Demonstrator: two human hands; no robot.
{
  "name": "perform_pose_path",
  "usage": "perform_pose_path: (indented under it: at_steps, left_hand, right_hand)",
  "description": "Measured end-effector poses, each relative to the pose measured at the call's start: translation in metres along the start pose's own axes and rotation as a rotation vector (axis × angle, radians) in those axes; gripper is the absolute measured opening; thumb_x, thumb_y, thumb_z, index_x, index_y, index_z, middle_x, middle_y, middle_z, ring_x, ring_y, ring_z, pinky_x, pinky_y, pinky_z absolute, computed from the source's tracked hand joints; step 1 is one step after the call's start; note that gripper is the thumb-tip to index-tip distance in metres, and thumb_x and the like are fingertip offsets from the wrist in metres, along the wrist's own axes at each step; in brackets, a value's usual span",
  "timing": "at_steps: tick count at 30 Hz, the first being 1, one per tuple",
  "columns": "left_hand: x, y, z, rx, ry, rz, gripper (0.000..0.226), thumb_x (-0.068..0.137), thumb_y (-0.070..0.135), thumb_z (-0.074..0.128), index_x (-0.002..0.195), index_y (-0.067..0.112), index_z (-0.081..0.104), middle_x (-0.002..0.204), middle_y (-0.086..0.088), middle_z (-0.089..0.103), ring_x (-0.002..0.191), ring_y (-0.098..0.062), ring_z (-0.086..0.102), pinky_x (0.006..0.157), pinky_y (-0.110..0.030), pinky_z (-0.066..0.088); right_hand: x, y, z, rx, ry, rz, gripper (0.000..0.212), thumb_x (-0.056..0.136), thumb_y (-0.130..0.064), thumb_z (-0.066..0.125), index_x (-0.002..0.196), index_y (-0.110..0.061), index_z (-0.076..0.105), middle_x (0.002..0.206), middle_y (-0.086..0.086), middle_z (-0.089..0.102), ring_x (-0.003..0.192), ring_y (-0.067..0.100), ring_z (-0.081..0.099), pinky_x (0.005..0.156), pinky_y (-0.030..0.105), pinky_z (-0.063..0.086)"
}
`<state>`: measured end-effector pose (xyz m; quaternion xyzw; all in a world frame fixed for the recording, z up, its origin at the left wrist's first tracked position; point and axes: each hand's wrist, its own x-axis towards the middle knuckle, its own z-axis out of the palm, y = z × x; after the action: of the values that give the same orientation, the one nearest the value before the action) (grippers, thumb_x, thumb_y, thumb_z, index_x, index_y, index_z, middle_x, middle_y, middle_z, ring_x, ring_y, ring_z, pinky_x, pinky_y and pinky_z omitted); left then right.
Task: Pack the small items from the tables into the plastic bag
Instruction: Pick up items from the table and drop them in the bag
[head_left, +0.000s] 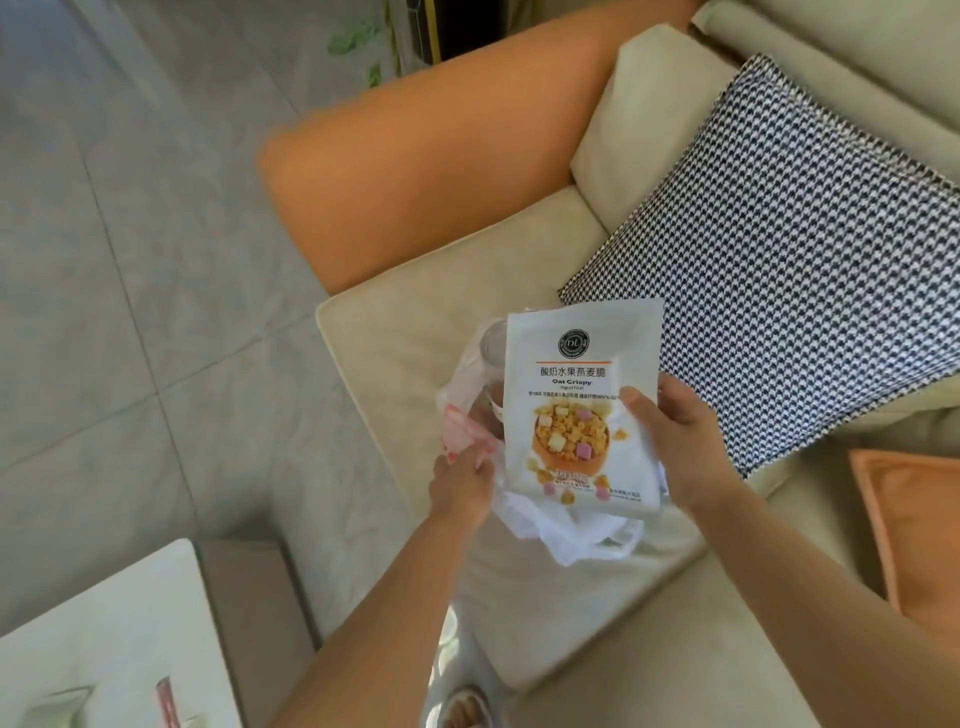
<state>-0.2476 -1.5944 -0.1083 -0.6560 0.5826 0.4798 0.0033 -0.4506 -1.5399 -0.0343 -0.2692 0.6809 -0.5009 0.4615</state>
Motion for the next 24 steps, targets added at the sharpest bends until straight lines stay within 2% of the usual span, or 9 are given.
perform_pose_path:
  at_steps: [5,9,11,13,15,18,20,22,24]
  left_hand:
    - [-0.001,0.006,0.008,-0.124,-0.016,-0.052,0.040,0.099,0.020,0.036,0.137,0.025,0.046,0.134,-0.018,0.043,0.118,-0.034,0.050,0.100,-0.032,0.043]
    - [-0.002,0.013,0.013,-0.134,0.002,-0.089,0.044,0.097,0.022,0.046,0.141,0.025,0.041,0.138,-0.017,0.040,0.123,-0.034,0.048,0.107,-0.036,0.040]
    - [-0.002,0.014,0.015,-0.128,0.024,-0.119,0.046,0.094,0.022,0.053,0.139,0.020,0.044,0.137,-0.015,0.043,0.123,-0.033,0.049,0.106,-0.036,0.041]
    - [-0.002,0.012,0.018,-0.082,0.054,-0.109,0.035,0.091,0.016,0.055,0.126,0.009,0.055,0.129,-0.014,0.053,0.118,-0.031,0.053,0.099,-0.031,0.044]
    - [-0.003,0.010,0.019,-0.093,0.115,-0.074,0.021,0.088,0.004,0.050,0.105,0.003,0.062,0.109,-0.015,0.063,0.107,-0.032,0.059,0.084,-0.030,0.045]
    - [-0.008,0.006,0.016,-0.176,0.179,-0.047,0.026,0.086,-0.005,0.043,0.101,-0.003,0.063,0.100,-0.019,0.065,0.098,-0.033,0.061,0.073,-0.027,0.043]
    - [-0.014,0.002,0.014,-0.213,0.202,0.004,0.025,0.087,-0.006,0.039,0.094,-0.005,0.062,0.091,-0.019,0.063,0.085,-0.026,0.058,0.066,-0.020,0.037]
    - [-0.021,0.001,0.011,-0.236,0.221,0.052,0.030,0.086,-0.009,0.038,0.102,-0.002,0.062,0.090,-0.011,0.058,0.085,-0.018,0.053,0.067,-0.015,0.035]
    - [-0.024,0.001,0.007,-0.233,0.232,0.087,0.039,0.084,-0.013,0.036,0.113,0.000,0.059,0.100,-0.008,0.056,0.094,-0.020,0.054,0.075,-0.016,0.039]
  right_hand:
    - [0.007,-0.011,-0.014,0.049,-0.018,0.013,0.018,0.094,-0.014,0.052,0.108,-0.015,0.064,0.098,0.009,0.073,0.086,0.028,0.071,0.073,0.045,0.060]
    - [0.008,-0.011,-0.013,0.027,-0.037,0.009,0.018,0.093,-0.009,0.053,0.103,-0.018,0.065,0.093,0.006,0.074,0.081,0.022,0.071,0.068,0.037,0.060]
    - [0.008,-0.003,-0.009,-0.019,-0.059,0.001,0.020,0.093,-0.006,0.053,0.100,-0.019,0.067,0.095,0.012,0.072,0.084,0.025,0.069,0.073,0.042,0.059]
    - [0.006,0.008,-0.004,-0.050,-0.080,0.017,0.019,0.092,-0.007,0.055,0.104,-0.015,0.066,0.101,0.014,0.070,0.091,0.030,0.068,0.080,0.047,0.057]
    - [0.004,0.021,0.003,-0.070,-0.097,0.044,0.020,0.091,-0.008,0.056,0.103,-0.020,0.067,0.104,0.011,0.071,0.094,0.027,0.068,0.082,0.045,0.057]
    - [-0.001,0.039,0.017,-0.185,-0.108,0.072,0.018,0.090,-0.012,0.058,0.096,-0.027,0.066,0.098,0.002,0.070,0.094,0.023,0.066,0.085,0.040,0.054]
    - [-0.002,0.049,0.030,-0.298,-0.097,0.081,0.016,0.090,-0.016,0.058,0.102,-0.026,0.065,0.099,0.000,0.068,0.096,0.022,0.063,0.083,0.033,0.050]
    - [-0.001,0.055,0.044,-0.406,-0.082,0.087,0.020,0.092,-0.020,0.057,0.109,-0.020,0.065,0.103,0.003,0.068,0.097,0.022,0.061,0.082,0.028,0.045]
    - [0.001,0.060,0.058,-0.503,-0.058,0.087,0.024,0.094,-0.021,0.054,0.115,-0.015,0.064,0.106,0.009,0.067,0.099,0.025,0.059,0.082,0.030,0.045]
